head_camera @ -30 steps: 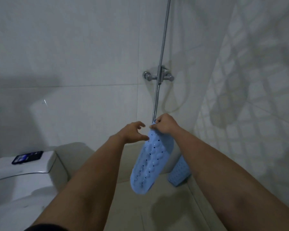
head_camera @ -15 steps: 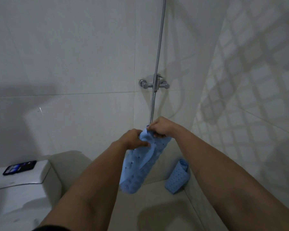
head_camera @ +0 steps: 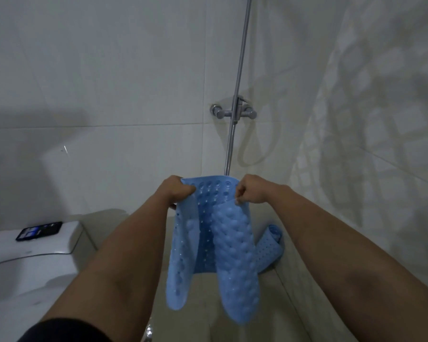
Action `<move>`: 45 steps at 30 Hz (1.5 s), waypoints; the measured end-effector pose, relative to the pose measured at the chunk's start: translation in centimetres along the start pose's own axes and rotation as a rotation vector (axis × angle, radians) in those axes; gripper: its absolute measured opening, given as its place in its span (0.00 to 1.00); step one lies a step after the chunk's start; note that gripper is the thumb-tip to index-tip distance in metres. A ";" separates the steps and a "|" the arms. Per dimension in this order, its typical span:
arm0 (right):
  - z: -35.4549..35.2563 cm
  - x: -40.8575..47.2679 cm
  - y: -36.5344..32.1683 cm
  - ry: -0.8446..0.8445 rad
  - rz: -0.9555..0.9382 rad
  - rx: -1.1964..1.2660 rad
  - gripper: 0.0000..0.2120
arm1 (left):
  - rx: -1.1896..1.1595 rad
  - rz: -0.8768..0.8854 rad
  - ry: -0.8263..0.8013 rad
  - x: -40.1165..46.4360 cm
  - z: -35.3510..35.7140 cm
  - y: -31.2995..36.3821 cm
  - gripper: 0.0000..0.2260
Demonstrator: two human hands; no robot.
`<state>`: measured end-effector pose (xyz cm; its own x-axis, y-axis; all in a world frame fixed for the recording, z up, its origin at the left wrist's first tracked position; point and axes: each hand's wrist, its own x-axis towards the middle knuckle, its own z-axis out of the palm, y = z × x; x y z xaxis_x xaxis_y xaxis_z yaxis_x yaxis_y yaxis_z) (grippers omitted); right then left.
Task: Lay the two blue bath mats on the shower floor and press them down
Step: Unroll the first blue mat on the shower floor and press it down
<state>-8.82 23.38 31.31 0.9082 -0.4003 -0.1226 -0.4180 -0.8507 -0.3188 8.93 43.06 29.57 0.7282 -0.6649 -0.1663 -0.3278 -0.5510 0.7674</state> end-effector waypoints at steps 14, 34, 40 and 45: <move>1.2 -1.7 5.6 0.152 0.280 -0.125 0.12 | 0.193 0.026 -0.027 0.1 -0.3 -0.4 0.14; 17.9 -5.1 16.2 0.134 0.624 0.050 0.16 | 0.652 0.200 -0.167 1.8 2.6 -5.2 0.17; 23.5 0.3 20.3 -0.085 0.543 0.082 0.13 | 1.030 -0.166 -0.207 5.9 9.5 -11.4 0.14; 31.2 4.9 23.7 -0.137 0.514 0.017 0.17 | 0.827 -0.462 -0.250 10.3 17.1 -20.1 0.14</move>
<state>-13.60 11.87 -6.14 0.5814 -0.7150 -0.3883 -0.8105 -0.5504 -0.2001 12.72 38.70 1.87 0.7736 -0.3295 -0.5413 -0.4303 -0.9002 -0.0670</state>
